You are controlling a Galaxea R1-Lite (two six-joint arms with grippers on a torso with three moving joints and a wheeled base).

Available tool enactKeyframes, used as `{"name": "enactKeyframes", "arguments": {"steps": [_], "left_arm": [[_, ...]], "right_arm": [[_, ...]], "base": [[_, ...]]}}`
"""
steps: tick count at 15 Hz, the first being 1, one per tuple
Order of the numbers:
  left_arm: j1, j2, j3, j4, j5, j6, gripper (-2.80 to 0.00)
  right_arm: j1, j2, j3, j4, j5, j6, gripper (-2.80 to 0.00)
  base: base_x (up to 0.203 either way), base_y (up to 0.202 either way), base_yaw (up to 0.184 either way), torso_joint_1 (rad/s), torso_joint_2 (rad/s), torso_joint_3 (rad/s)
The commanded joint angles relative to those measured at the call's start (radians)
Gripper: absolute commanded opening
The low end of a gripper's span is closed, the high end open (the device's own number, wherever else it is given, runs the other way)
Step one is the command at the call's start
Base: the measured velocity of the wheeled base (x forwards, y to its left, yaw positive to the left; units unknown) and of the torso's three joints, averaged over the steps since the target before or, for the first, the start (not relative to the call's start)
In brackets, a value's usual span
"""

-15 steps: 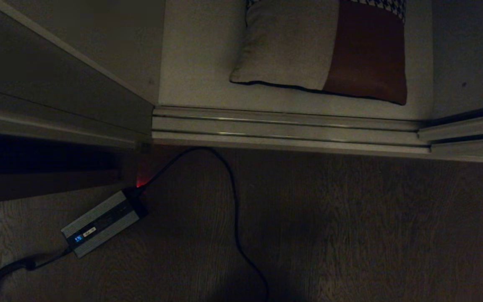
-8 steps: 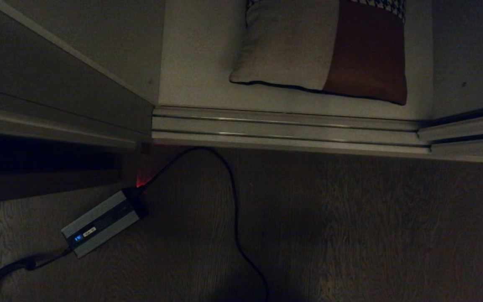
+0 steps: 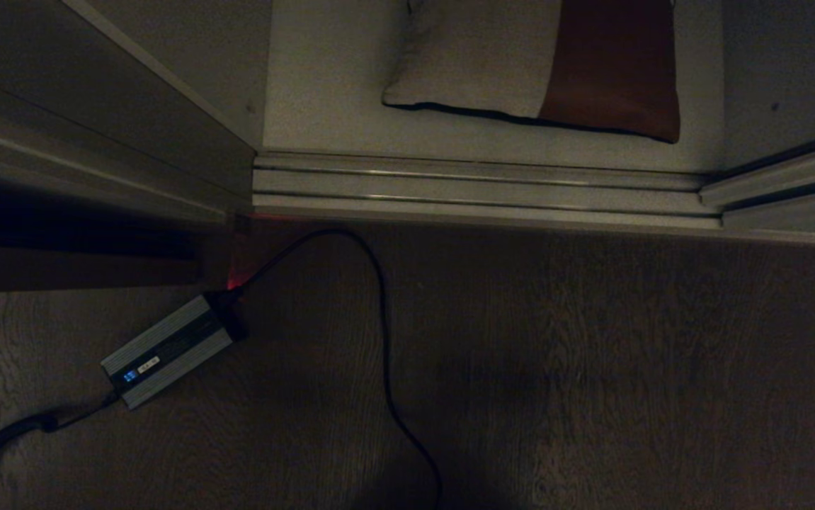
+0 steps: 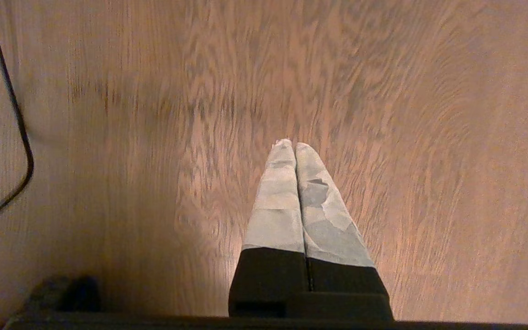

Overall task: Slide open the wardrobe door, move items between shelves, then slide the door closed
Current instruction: Place the pillow on the higher shelf

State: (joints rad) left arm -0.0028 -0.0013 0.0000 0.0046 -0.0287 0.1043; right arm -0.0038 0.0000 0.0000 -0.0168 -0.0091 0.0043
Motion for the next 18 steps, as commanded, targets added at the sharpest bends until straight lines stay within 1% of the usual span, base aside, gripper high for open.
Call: {"name": "enactKeyframes", "arguments": {"steps": [1,4,7,10,15,17,18], "left_arm": [[0.000,0.001,0.000,0.000,-0.002,-0.004,-2.80],[0.000,0.001,0.000,-0.003,-0.002,-0.008,-2.80],[0.000,0.001,0.000,0.001,-0.003,0.003,-2.80],[0.000,0.001,-0.001,-0.001,-0.006,-0.006,-2.80],[0.000,0.006,-0.023,0.037,-0.015,0.015,-2.80],[0.000,0.069,-0.111,0.058,-0.052,0.014,-2.80],[0.000,0.127,-0.143,0.071,-0.086,-0.007,-2.80]], "right_arm": [[-0.001,-0.002,0.003,0.000,0.000,0.000,-2.80],[-0.001,-0.002,0.003,0.000,0.000,0.000,-2.80],[-0.001,-0.002,0.003,0.000,0.000,0.000,-2.80],[-0.001,-0.002,0.003,0.000,0.000,0.000,-2.80],[-0.001,-0.002,0.003,0.000,0.000,0.000,-2.80],[-0.001,-0.002,0.003,0.000,0.000,0.000,-2.80],[-0.001,-0.002,0.003,0.000,0.000,0.000,-2.80]], "base": [[0.000,0.000,0.000,0.000,0.00,0.000],[0.000,0.000,0.000,0.000,0.00,0.000],[0.000,0.000,0.000,0.000,0.00,0.000],[0.000,0.000,0.000,0.000,0.00,0.000],[0.000,0.000,0.000,0.000,0.00,0.000],[0.000,0.000,0.000,0.000,0.00,0.000],[0.000,0.000,0.000,0.000,0.00,0.000]]}}
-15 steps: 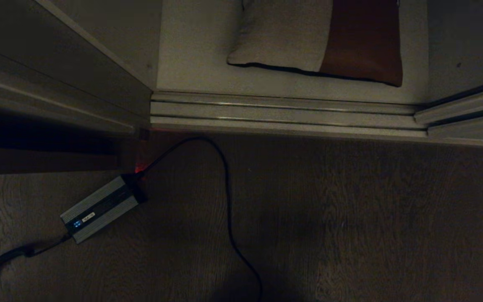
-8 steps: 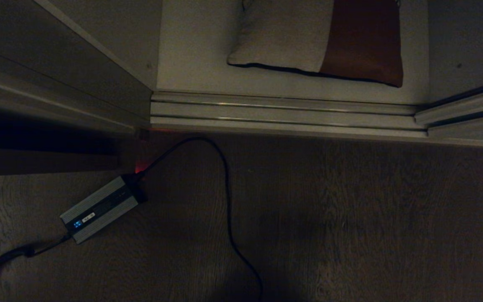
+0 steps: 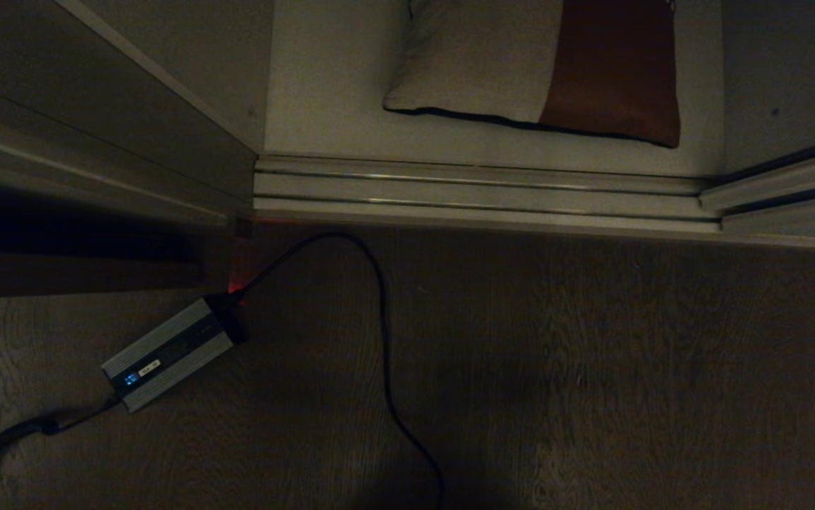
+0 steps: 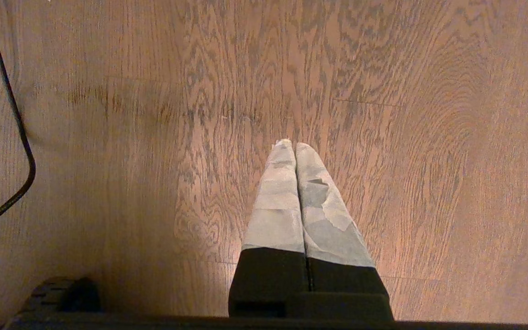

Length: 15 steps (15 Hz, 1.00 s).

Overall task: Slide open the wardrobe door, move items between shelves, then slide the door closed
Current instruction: Place the pillow on the higher shelf

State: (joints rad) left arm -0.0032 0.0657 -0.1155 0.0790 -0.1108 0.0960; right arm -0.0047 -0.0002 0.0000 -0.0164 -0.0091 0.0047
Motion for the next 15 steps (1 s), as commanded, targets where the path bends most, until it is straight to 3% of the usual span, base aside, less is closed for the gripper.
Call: {"name": "enactKeyframes", "arguments": {"steps": [1,4,7,9,12,15], "left_arm": [[0.001,0.118,-0.050,0.004,-0.043,-0.030,-2.80],[0.001,0.306,-0.098,0.006,-0.186,-0.112,-2.80],[0.001,0.512,-0.155,-0.001,-0.334,-0.142,-2.80],[-0.001,0.657,-0.189,-0.046,-0.397,-0.156,-2.80],[-0.057,0.866,-0.216,-0.188,-0.437,-0.172,-2.80],[-0.229,0.984,-0.290,-0.275,-0.427,-0.235,-2.80]], "right_arm": [[0.000,-0.001,0.003,0.000,0.000,0.000,-2.80],[0.000,-0.001,0.003,0.000,0.000,0.000,-2.80],[0.000,-0.001,0.003,0.000,0.000,0.000,-2.80],[0.000,-0.001,0.003,0.000,0.000,0.000,-2.80],[0.000,-0.001,0.003,0.000,0.000,0.000,-2.80],[0.000,-0.001,0.003,0.000,0.000,0.000,-2.80]], "base": [[0.000,0.000,0.000,0.000,0.00,0.000],[0.000,0.000,0.000,0.000,0.00,0.000],[0.000,0.000,0.000,0.000,0.00,0.000],[0.000,0.000,0.000,0.000,0.00,0.000],[0.000,0.000,0.000,0.000,0.00,0.000],[0.000,0.000,0.000,0.000,0.00,0.000]]}}
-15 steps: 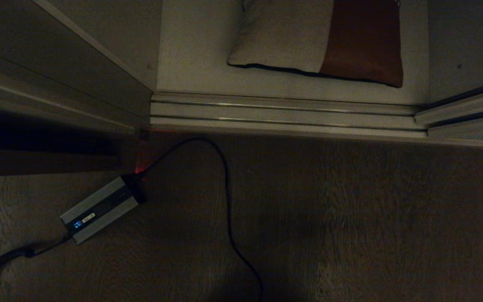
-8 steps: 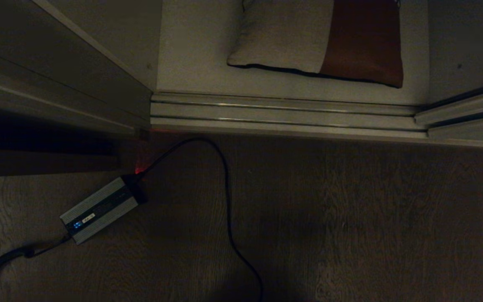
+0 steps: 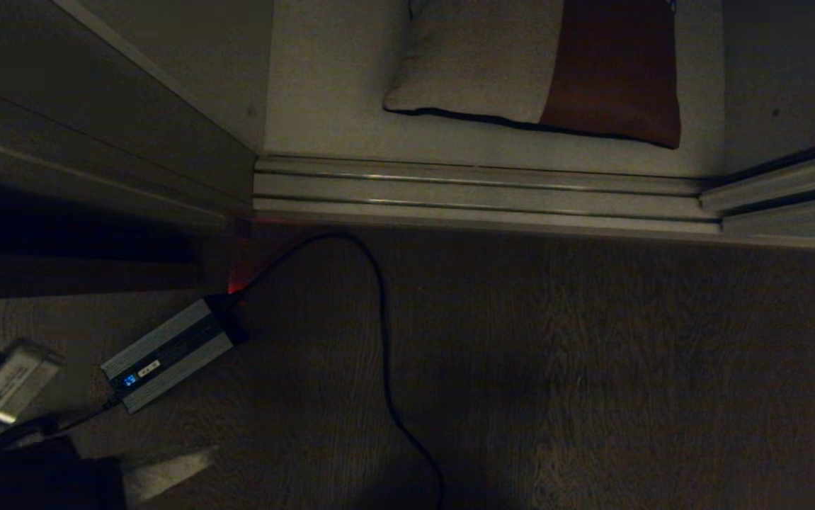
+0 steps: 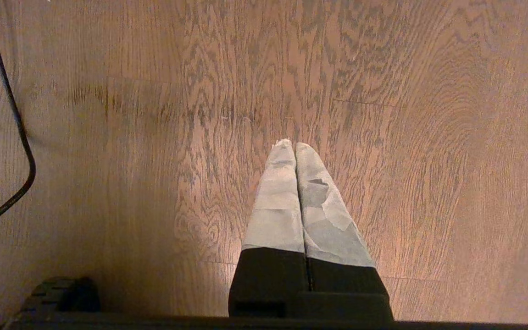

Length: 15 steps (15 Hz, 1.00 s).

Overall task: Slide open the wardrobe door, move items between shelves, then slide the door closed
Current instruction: Place the pillow on the higher shelf

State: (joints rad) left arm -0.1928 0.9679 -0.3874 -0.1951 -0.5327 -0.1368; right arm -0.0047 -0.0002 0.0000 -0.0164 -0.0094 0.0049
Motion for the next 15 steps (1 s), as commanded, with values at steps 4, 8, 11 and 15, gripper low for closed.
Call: {"name": "enactKeyframes", "arguments": {"steps": [4,8,11,15], "left_arm": [[-0.233,0.214,-0.082,-0.063,0.128,-0.078,-2.80],[-0.376,0.381,-0.084,-0.344,0.326,-0.166,-2.80],[-0.393,0.436,-0.162,-0.370,0.406,-0.182,-2.80],[-0.393,0.543,-0.264,-0.435,0.515,-0.201,-2.80]], "right_arm": [[0.000,-0.001,0.003,0.000,0.000,0.000,-2.80],[0.000,-0.001,0.004,0.000,0.000,0.000,-2.80],[0.000,-0.001,0.003,0.000,0.000,0.000,-2.80],[0.000,-0.001,0.005,0.000,0.000,0.000,-2.80]], "base": [[0.000,0.000,0.000,0.000,0.00,0.000],[0.000,0.000,0.000,0.000,0.00,0.000],[0.000,0.000,0.000,0.000,0.00,0.000],[0.000,0.000,0.000,0.000,0.00,0.000]]}}
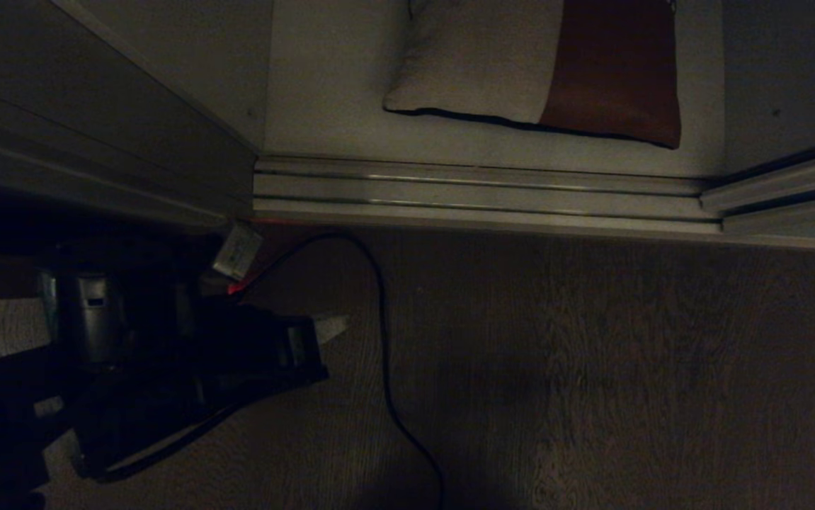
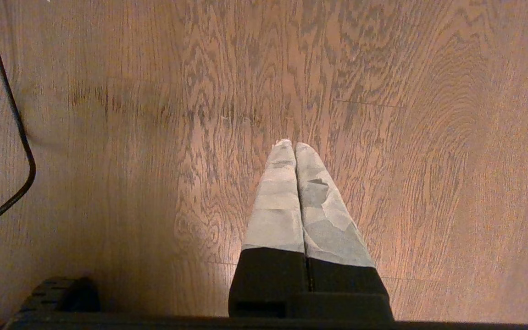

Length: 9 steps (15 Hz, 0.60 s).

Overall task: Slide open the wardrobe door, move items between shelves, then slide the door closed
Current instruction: Place the pillow on the higher shelf

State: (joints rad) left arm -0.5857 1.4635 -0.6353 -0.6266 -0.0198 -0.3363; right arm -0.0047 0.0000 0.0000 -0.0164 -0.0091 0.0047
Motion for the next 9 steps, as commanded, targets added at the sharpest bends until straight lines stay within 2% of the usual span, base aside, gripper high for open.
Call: {"name": "enactKeyframes", "arguments": {"steps": [1,3,9], "left_arm": [[0.000,0.088,-0.051,-0.046,0.039,-0.008,-2.80],[0.000,0.157,-0.146,-0.094,0.106,-0.037,-2.80],[0.001,0.360,-0.395,-0.112,0.225,-0.094,-2.80]], "right_arm": [[0.000,-0.002,0.003,0.000,0.000,0.000,-2.80],[0.000,-0.002,0.003,0.000,0.000,0.000,-2.80],[0.000,-0.002,0.003,0.000,0.000,0.000,-2.80]], "base": [[0.000,0.000,0.000,0.000,0.00,0.000],[0.000,0.000,0.000,0.000,0.00,0.000],[0.000,0.000,0.000,0.000,0.00,0.000]]}}
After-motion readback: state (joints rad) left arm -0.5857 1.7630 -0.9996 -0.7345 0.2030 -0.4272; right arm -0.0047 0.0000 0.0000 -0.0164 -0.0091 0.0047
